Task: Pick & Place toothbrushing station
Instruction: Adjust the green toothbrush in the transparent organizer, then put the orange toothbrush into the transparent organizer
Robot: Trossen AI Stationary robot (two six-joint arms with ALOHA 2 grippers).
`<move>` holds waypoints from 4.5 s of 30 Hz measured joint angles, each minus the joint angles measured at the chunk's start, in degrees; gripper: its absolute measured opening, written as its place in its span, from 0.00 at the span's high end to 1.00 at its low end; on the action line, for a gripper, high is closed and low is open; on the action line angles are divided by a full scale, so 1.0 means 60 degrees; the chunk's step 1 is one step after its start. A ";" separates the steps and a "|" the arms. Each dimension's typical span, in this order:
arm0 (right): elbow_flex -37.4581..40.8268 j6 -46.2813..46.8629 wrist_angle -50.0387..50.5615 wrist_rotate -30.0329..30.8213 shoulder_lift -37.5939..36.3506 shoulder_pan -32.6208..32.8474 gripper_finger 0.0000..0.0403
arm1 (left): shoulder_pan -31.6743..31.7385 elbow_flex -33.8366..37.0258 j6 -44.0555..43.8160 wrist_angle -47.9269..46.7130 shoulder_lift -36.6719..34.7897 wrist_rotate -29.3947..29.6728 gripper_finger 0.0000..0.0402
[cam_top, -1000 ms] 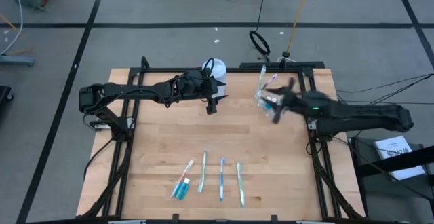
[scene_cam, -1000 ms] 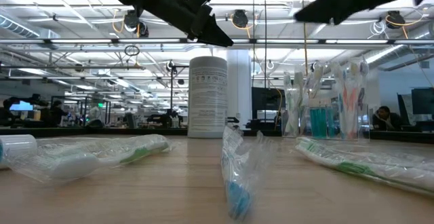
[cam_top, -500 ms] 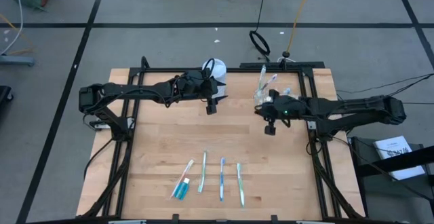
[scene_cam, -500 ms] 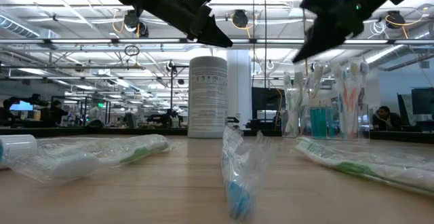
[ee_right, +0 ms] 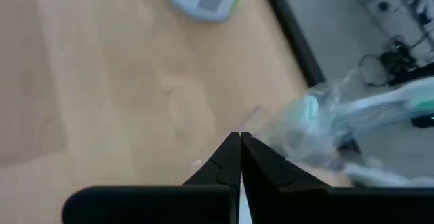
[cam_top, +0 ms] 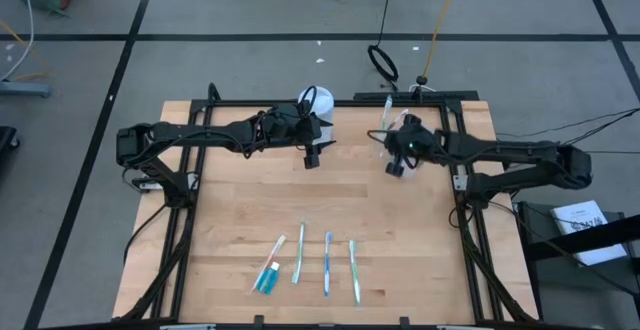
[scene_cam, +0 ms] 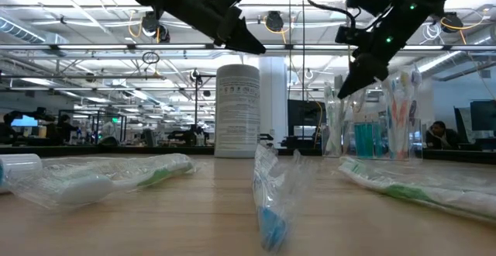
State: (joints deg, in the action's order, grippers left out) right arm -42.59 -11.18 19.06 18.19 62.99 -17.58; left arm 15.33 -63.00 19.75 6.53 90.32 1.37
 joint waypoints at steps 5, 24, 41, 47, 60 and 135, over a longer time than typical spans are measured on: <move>0.0000 -0.0410 -0.1264 -0.0002 -0.0006 -0.0615 1.00 | 0.0000 0.0000 0.0129 -0.0070 0.0000 0.0002 0.42; 0.0003 -0.0287 -0.1997 0.1437 -0.0676 -0.1246 1.00 | 0.0000 0.0000 0.0182 -0.0211 0.0000 0.0007 0.42; 0.0521 0.1286 -0.2460 -0.2064 -0.2370 0.0996 1.00 | -0.0986 -0.0011 -0.0844 -0.3786 -0.0703 -0.0058 0.42; 0.1111 0.0933 -0.3358 -0.2046 -0.2203 0.1266 1.00 | -0.1706 -0.0004 -0.3779 -0.5708 -0.0827 -0.0151 0.42; 0.1118 0.1550 -0.3572 -0.2048 -0.2275 0.1259 1.00 | -0.3767 0.0026 -0.9517 -0.8271 -0.0228 -0.0924 0.42; 0.1111 0.2029 0.0297 -0.1525 -0.4862 0.1257 1.00 | 0.0222 -0.0742 -0.3678 1.0100 0.3922 0.0015 0.95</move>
State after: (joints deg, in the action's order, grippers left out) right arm -35.92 0.99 20.84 9.04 33.82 -10.04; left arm 16.67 -67.45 -2.32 67.13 113.86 1.46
